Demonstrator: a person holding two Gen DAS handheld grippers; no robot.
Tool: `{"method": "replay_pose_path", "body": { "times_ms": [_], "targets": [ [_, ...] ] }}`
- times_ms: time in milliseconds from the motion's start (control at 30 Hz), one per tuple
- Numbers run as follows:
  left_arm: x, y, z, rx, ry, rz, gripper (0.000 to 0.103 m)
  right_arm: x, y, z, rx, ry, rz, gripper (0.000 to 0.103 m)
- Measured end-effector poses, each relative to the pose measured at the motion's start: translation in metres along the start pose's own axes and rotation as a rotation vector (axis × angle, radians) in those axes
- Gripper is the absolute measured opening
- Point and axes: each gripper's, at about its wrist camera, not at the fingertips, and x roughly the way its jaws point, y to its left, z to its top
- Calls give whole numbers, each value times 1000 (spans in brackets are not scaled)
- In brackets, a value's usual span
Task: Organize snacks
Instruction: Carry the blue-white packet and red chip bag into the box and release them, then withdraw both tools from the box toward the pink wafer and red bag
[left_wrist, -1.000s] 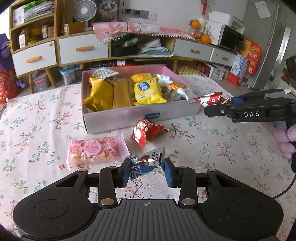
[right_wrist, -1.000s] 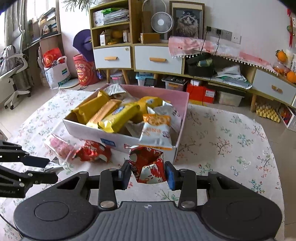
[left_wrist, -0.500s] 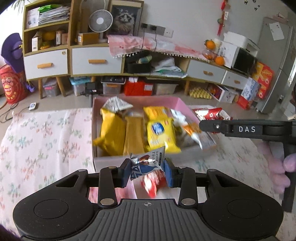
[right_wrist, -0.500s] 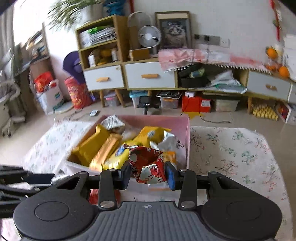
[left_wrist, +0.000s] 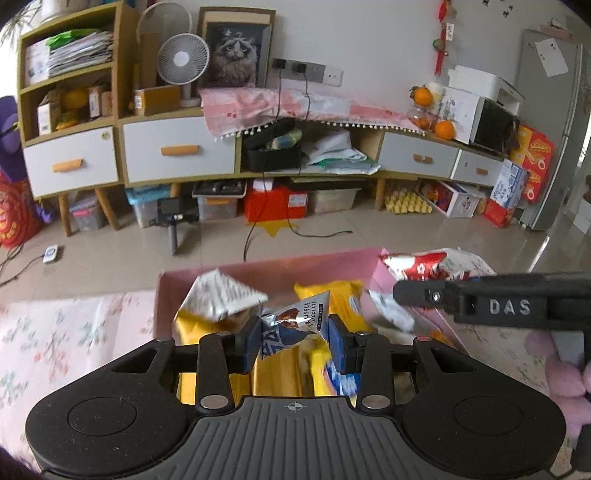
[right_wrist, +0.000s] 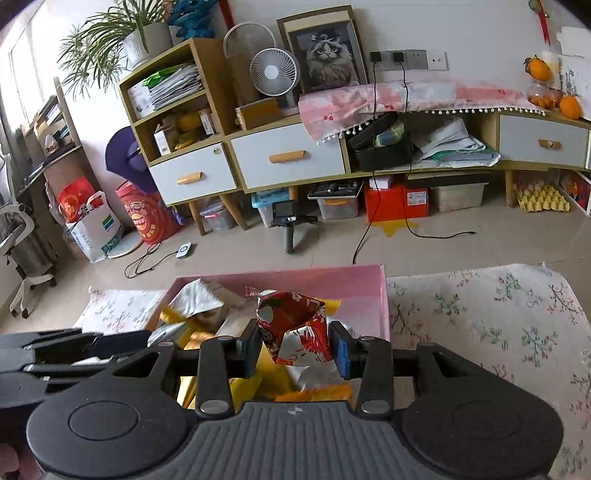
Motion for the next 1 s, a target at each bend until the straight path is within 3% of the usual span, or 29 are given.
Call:
{"method": "replay_pose_path", "body": {
  "times_ms": [133, 400, 433, 500, 700, 1000],
  "targets": [
    [18, 0, 5, 24, -1, -9, 36, 11, -11, -3, 47, 2, 47, 19],
    [32, -3, 5, 75, 28, 3, 42, 20, -16, -3, 55, 8, 57, 24],
    [32, -4, 4, 78, 32, 6, 43, 19, -16, -2, 57, 4, 59, 31],
    [30, -4, 3, 84, 37, 3, 49, 16, -15, -1, 57, -2, 58, 38],
    [14, -8, 0, 107, 51, 18, 59, 10, -12, 2, 45, -1, 35, 46],
    [-18, -8, -4, 104, 58, 35, 67, -14, 1, 6, 12, -1, 8, 56]
  ]
}}
